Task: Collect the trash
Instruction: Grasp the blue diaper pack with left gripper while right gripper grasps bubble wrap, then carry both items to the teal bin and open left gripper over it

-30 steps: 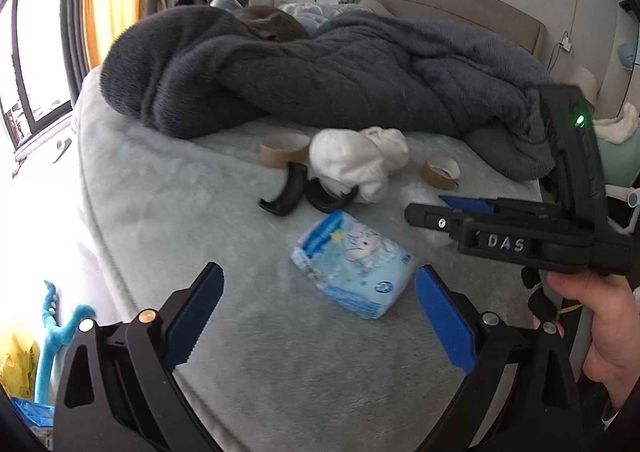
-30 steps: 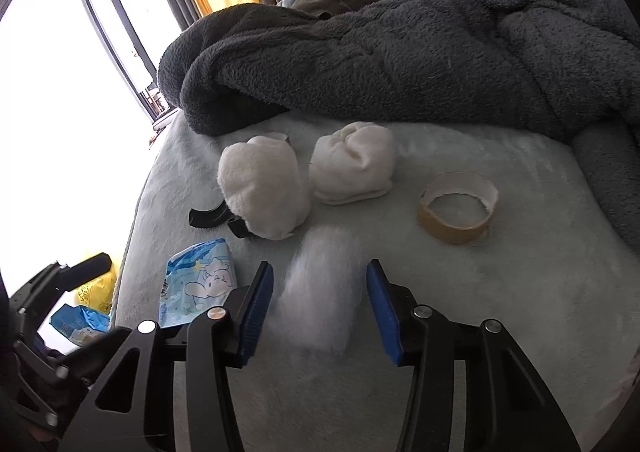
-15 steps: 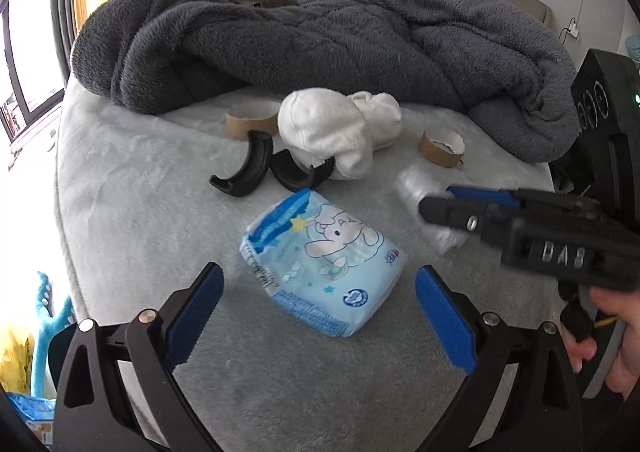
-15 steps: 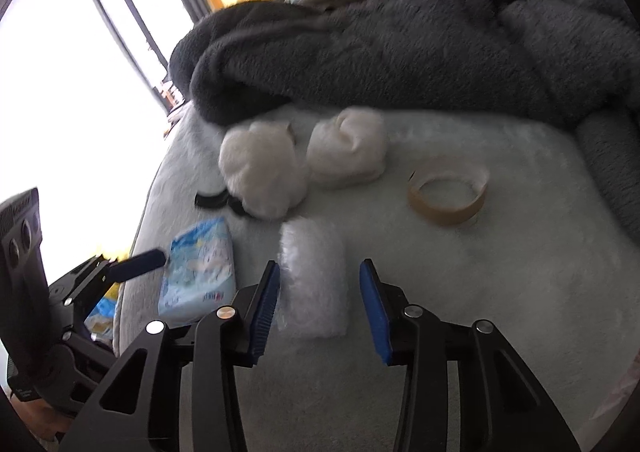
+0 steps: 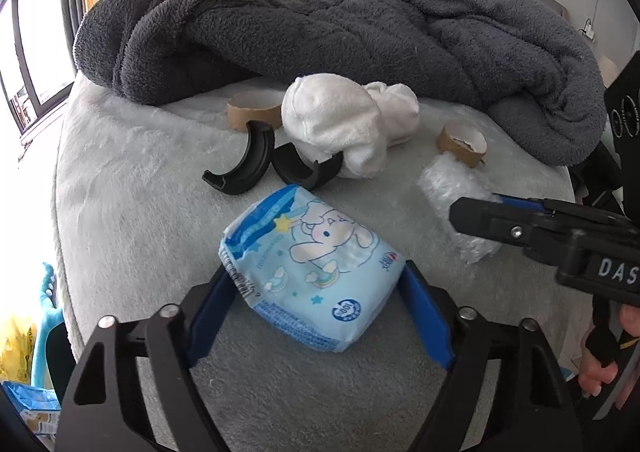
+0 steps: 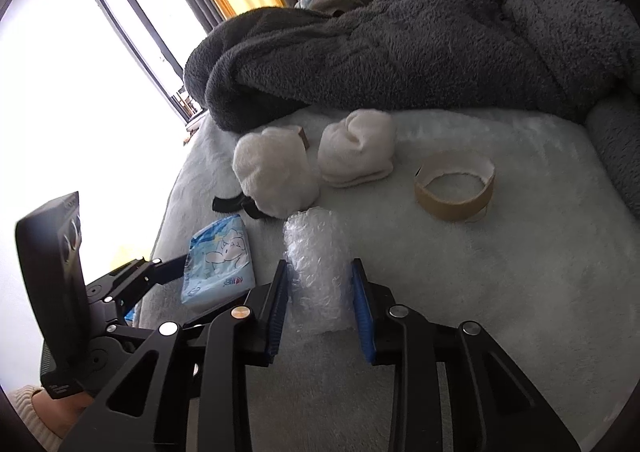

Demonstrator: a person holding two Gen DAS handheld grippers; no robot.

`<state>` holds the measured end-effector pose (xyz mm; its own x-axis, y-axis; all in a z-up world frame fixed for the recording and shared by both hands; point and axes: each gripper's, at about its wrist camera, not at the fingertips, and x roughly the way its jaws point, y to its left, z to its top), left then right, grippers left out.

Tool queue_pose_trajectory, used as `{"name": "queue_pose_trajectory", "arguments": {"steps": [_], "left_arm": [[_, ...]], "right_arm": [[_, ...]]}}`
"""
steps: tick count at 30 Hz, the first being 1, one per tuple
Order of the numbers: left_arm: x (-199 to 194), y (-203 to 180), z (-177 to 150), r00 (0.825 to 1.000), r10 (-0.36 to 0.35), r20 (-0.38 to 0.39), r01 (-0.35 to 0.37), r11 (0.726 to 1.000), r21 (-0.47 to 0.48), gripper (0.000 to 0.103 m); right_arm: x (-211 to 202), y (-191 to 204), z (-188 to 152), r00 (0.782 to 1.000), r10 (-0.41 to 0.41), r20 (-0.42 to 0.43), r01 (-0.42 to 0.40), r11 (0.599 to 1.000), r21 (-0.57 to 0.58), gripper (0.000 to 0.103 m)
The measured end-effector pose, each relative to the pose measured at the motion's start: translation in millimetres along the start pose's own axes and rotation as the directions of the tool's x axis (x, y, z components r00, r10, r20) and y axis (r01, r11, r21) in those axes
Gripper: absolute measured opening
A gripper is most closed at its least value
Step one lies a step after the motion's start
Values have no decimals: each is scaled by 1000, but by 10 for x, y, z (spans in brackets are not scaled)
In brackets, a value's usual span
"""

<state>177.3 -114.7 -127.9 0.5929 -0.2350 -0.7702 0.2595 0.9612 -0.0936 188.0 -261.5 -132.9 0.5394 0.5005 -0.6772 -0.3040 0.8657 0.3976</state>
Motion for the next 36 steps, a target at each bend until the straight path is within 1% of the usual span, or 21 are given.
{"name": "queue_pose_trajectory", "arguments": {"steps": [3, 7, 12, 16, 23, 36], "left_arm": [[-29, 14, 11, 1000, 2, 11, -2, 1000, -8, 79], [-127, 40, 29, 999, 11, 40, -10, 1000, -13, 78], [-272, 114, 51, 997, 26, 71, -24, 999, -24, 78], [-382, 233, 54, 996, 40, 86, -36, 998, -55, 78], [-491, 410, 8, 993, 78, 84, -71, 994, -81, 78], [-775, 943, -140, 983, 163, 85, -146, 974, -171, 78]], "right_arm": [[-57, -17, 11, 1000, -3, 12, 3, 1000, 1, 31], [-110, 0, 42, 1000, 2, 26, -2, 1000, 3, 31], [-205, 120, 104, 998, 13, 54, -12, 1000, -16, 31], [-231, 225, 126, 998, 15, 62, -12, 999, -36, 31], [-321, 405, 197, 996, 27, 89, -23, 999, -49, 31], [-299, 929, 285, 992, 80, 99, -69, 992, -108, 31]]}}
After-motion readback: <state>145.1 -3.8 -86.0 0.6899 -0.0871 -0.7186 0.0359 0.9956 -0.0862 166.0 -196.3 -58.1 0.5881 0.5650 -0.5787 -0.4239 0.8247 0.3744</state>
